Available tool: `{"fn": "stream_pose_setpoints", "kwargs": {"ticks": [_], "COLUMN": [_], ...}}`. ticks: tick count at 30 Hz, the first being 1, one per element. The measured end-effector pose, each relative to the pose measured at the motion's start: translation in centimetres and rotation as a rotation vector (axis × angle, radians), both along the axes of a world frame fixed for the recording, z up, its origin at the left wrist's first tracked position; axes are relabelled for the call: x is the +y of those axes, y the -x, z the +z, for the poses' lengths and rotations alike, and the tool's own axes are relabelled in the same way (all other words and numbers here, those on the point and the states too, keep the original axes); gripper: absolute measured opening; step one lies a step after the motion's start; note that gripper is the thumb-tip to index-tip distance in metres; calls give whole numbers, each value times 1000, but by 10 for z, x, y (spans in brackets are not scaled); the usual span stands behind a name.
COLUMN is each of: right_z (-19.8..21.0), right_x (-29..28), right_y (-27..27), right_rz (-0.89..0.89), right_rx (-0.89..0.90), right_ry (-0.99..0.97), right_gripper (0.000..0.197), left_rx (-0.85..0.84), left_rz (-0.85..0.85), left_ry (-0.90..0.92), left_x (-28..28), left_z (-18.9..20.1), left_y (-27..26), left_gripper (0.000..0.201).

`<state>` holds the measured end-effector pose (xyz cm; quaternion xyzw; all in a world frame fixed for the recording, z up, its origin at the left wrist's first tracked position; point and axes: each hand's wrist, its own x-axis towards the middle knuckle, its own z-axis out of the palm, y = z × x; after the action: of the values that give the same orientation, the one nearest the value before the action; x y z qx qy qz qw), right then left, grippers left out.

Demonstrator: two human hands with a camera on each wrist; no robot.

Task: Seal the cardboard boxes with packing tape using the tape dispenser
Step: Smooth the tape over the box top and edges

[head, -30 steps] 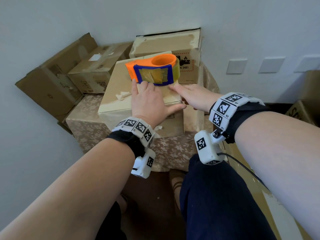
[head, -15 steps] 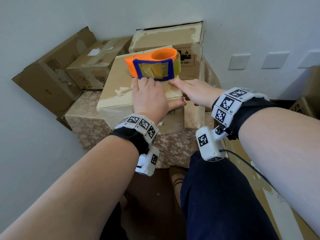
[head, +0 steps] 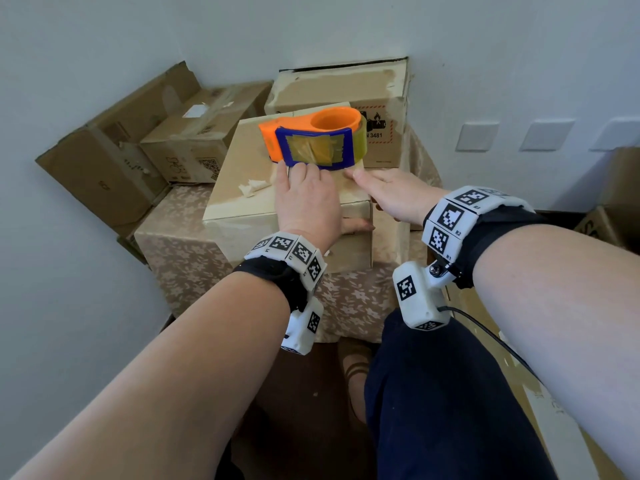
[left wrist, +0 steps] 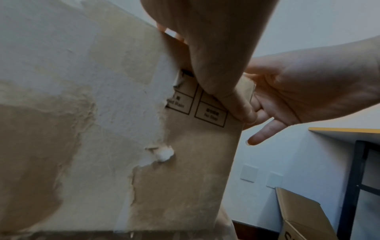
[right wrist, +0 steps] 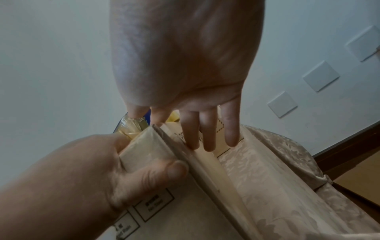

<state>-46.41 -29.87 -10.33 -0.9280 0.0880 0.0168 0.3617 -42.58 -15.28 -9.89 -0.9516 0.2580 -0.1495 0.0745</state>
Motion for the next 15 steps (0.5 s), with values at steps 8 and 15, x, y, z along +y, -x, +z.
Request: {"fn": "stream_pose_setpoints", "kwargs": {"ticks": [8, 15], "right_z": [16, 38], "right_x": [12, 32], "right_y": [7, 3], "right_rz": [53, 69], "right_rx": [28, 9], "right_ry": [256, 822], "right_gripper": [64, 66], "left_rx": [99, 351], "left_rz": [-146, -281], "left_ry": [-114, -115], "left_x": [23, 67], "left_z": [10, 42], "left_y": [-6, -22], "left_gripper": [108, 74]}}
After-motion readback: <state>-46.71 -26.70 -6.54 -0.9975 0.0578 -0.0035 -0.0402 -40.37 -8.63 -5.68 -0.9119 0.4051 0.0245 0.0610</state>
